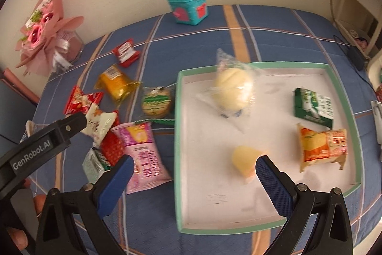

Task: Organize snacks
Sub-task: 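Move both open tools from the tray back over the snack pile, then grasp green-white biscuit pack with left tool while right grasps pink swiss roll pack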

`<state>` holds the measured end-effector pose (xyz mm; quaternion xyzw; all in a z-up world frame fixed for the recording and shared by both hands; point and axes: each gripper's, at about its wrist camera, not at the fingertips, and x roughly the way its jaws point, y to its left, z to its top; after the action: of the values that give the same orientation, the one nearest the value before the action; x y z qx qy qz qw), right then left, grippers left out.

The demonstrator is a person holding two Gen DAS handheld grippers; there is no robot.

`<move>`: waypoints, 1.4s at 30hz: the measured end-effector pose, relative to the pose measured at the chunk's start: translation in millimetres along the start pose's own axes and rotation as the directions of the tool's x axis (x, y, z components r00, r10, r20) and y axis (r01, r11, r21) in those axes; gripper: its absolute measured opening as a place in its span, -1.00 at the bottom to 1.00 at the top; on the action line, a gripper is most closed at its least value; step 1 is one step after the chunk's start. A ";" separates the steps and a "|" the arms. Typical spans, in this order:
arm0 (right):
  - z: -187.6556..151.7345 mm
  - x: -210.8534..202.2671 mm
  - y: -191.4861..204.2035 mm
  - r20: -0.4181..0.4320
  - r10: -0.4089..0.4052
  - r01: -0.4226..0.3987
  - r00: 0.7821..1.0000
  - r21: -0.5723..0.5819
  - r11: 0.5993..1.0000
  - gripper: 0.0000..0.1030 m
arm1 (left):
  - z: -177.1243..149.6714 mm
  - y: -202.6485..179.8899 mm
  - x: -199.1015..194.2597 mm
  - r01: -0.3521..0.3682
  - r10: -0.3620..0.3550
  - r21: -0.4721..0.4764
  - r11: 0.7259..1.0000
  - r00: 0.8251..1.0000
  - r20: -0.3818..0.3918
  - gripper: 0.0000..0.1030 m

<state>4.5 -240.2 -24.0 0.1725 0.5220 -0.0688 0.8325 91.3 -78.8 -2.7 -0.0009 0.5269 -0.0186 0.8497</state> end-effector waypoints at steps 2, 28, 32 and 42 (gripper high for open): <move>-1.2 4.0 9.0 -0.008 0.024 -0.024 1.000 -0.009 1.000 1.00 | 0.1 9.4 0.5 0.001 -0.001 -0.023 1.000 1.000 0.000 0.81; -9.4 64.9 67.9 -0.115 0.046 -0.063 0.992 -0.149 0.987 0.28 | -35.6 55.7 84.0 0.037 -0.128 -0.288 0.957 0.945 -0.302 0.18; -11.1 70.1 66.8 -0.131 0.033 -0.053 0.991 -0.152 0.987 0.05 | -37.2 54.1 85.3 0.029 -0.113 -0.272 0.962 0.948 -0.298 0.12; -13.0 73.4 58.4 -0.153 0.049 -0.065 0.987 -0.100 0.993 -0.16 | -34.8 47.5 85.6 0.010 -0.085 -0.255 0.967 0.955 -0.284 0.07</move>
<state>43.4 -176.3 -82.1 0.1483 0.5809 -0.0045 0.8003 99.7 -33.5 -95.9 -0.1185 0.6448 0.0279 0.7546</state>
